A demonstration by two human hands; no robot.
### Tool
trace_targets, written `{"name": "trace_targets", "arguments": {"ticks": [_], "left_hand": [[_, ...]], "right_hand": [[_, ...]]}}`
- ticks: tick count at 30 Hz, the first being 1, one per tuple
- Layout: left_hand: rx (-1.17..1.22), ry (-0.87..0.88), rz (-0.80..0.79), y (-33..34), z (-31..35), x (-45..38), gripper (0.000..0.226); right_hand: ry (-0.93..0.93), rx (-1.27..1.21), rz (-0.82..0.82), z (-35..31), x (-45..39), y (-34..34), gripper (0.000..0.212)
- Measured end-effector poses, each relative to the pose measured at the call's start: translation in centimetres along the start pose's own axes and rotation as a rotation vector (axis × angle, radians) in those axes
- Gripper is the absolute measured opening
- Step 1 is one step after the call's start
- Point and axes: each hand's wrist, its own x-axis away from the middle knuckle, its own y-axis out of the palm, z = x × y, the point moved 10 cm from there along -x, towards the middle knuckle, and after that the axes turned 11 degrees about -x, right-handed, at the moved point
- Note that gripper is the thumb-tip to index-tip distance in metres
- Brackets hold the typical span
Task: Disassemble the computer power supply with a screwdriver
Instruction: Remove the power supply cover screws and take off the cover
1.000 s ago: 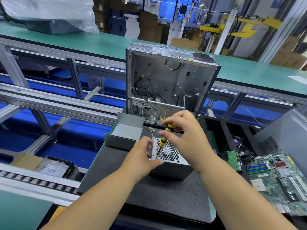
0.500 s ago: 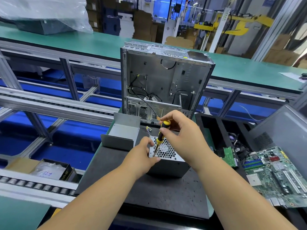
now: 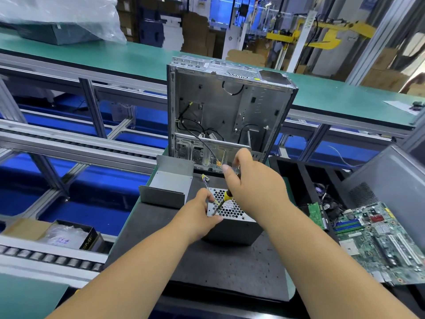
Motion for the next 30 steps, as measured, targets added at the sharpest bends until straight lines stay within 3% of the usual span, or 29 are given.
{"name": "trace_targets", "arguments": {"ticks": [4,8,14,20,25,30], "left_hand": [[-0.008,-0.001,0.006,-0.2,0.3,0.1,0.037],[0.005,-0.012,0.002,-0.1,0.4,0.2,0.037],[0.023,-0.028,-0.010,-0.1,0.2,0.1,0.038],[0.060,-0.036,-0.034,0.1,0.1,0.1,0.038],[0.081,-0.038,-0.046,0.1,0.2,0.1,0.038],[0.090,-0.033,-0.027,0.1,0.1,0.1,0.038]], "right_hand": [[0.073,-0.130,-0.153,0.8,-0.8,0.9,0.019],[0.061,-0.303,-0.128,0.3,-0.6,0.7,0.024],[-0.063,-0.222,-0.181,-1.0,-0.6,1.1,0.006],[-0.147,0.034,-0.129,-2.1,-0.7,0.6,0.030],[-0.113,-0.165,-0.198,-2.2,-1.0,1.1,0.016],[-0.108,-0.148,-0.205,-2.2,-0.8,1.2,0.007]]}}
